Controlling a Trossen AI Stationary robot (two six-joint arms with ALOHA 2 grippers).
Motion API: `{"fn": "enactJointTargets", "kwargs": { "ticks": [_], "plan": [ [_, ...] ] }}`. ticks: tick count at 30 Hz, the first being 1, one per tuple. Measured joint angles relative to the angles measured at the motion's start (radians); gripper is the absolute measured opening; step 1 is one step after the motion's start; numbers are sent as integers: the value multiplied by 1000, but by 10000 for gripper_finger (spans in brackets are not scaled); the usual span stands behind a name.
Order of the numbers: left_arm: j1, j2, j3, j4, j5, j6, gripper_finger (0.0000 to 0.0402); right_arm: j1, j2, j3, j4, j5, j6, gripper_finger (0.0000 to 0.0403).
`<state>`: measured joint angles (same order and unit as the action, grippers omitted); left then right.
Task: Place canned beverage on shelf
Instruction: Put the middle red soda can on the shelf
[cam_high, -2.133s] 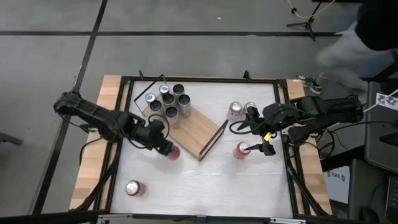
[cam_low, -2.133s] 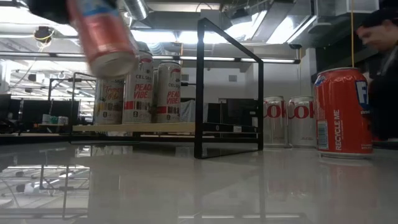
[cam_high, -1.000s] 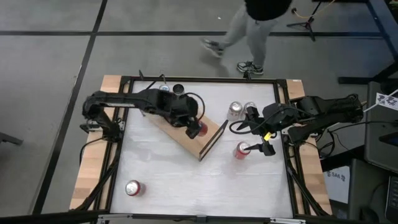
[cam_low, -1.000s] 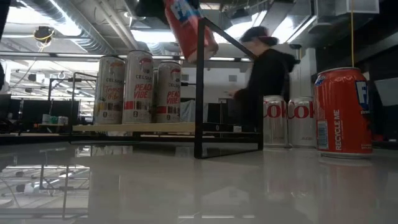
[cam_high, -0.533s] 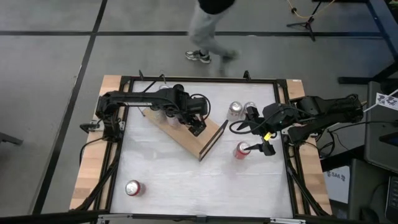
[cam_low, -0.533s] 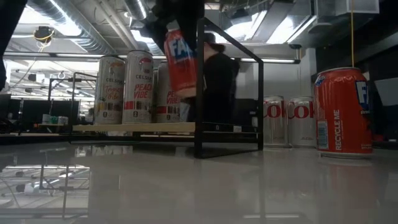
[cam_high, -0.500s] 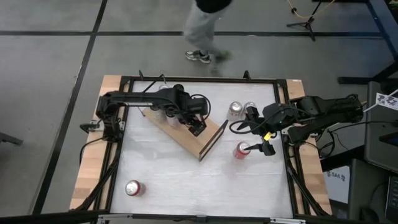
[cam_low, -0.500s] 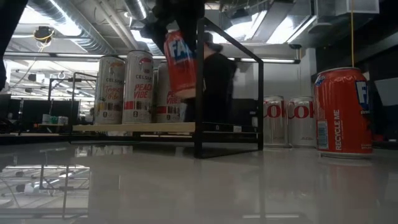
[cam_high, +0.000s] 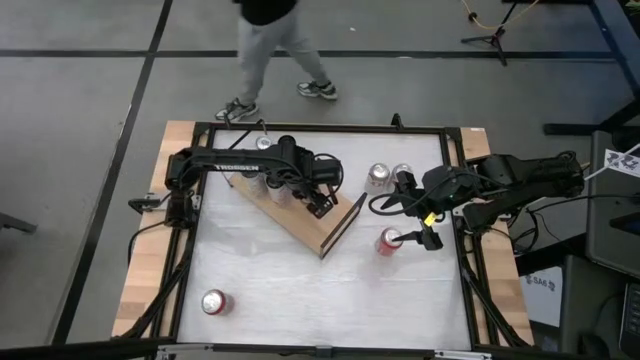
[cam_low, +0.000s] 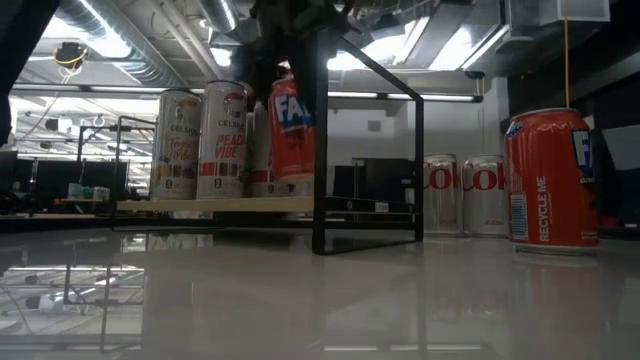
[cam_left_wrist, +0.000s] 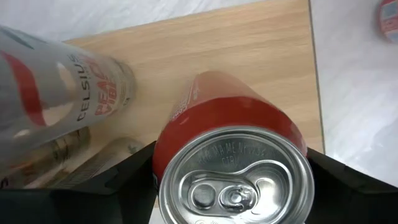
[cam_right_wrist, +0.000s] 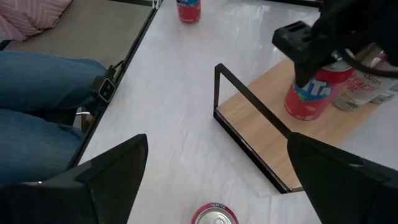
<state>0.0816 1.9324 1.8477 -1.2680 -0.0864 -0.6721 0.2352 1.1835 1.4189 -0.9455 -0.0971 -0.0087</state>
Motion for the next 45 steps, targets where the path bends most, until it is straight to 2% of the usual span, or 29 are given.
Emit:
{"fn": "enactJointTargets", "kwargs": {
  "ticks": [10, 24, 35, 45],
  "plan": [
    [3, 52, 0, 9, 31, 29, 289, 0, 0, 0, 0, 0, 0, 379],
    [3, 62, 1, 8, 29, 57, 289, 0, 0, 0, 0, 0, 0, 379],
    [4, 62, 1, 13, 35, 56, 329, 0, 0, 0, 0, 0, 0, 379],
    [4, 63, 1, 12, 36, 53, 335, 0, 0, 0, 0, 0, 0, 379]
  ]
}}
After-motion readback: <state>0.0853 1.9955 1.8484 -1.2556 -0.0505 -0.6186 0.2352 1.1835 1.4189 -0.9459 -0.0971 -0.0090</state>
